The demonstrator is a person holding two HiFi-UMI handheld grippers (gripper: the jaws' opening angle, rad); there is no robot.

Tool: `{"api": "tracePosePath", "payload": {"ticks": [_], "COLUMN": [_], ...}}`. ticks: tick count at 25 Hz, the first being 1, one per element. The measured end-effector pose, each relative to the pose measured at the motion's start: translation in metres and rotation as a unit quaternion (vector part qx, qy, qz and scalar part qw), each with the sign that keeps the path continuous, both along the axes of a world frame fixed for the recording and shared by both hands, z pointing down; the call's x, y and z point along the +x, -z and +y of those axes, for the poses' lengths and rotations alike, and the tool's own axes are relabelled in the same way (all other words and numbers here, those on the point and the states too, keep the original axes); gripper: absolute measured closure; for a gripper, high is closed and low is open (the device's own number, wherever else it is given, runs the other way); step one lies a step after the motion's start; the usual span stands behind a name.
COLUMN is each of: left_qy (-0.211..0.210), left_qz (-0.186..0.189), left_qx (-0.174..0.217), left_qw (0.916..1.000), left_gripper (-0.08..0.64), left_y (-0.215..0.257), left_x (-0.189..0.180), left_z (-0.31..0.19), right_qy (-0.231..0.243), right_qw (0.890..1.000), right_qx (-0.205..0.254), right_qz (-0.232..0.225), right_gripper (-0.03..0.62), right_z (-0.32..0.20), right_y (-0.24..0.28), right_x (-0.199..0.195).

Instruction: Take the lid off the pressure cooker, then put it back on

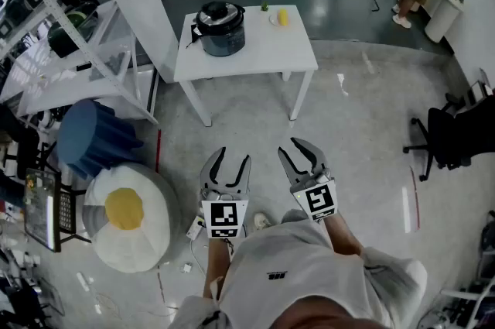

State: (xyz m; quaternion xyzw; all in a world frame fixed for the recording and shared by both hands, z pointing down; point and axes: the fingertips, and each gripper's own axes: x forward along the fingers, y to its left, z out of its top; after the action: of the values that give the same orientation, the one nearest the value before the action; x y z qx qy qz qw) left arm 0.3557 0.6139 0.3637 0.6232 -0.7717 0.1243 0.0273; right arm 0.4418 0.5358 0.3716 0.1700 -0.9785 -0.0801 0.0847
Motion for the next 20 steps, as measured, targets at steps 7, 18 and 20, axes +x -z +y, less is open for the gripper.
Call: {"api": "tracePosePath", "payload": {"ticks": [7, 18, 20], "left_qy": [-0.01, -0.012, -0.01], "left_qz": [0.004, 0.006, 0.005], "left_qx": [-0.003, -0.014, -0.016], "left_qw": [0.9999, 0.9998, 0.9998], "left_gripper": [0.319, 0.325, 0.327], "left_y": [-0.009, -0.025, -0.027], "left_x": [-0.016, -0.065, -0.078], "left_z": [-0.014, -0.062, -0.075], "right_qy": [0.006, 0.005, 0.009], "right_qw": [1.0, 1.0, 1.0], "right_qx": [-0.004, -0.019, -0.015], "right_qz": [-0.005, 0.005, 0.003], "right_gripper": [0.453, 0.453, 0.452], "right_z": [-0.01, -0.051, -0.065], "right_y": [-0.013, -0.027, -0.03], "right_x": [-0.02, -0.071, -0.083]}}
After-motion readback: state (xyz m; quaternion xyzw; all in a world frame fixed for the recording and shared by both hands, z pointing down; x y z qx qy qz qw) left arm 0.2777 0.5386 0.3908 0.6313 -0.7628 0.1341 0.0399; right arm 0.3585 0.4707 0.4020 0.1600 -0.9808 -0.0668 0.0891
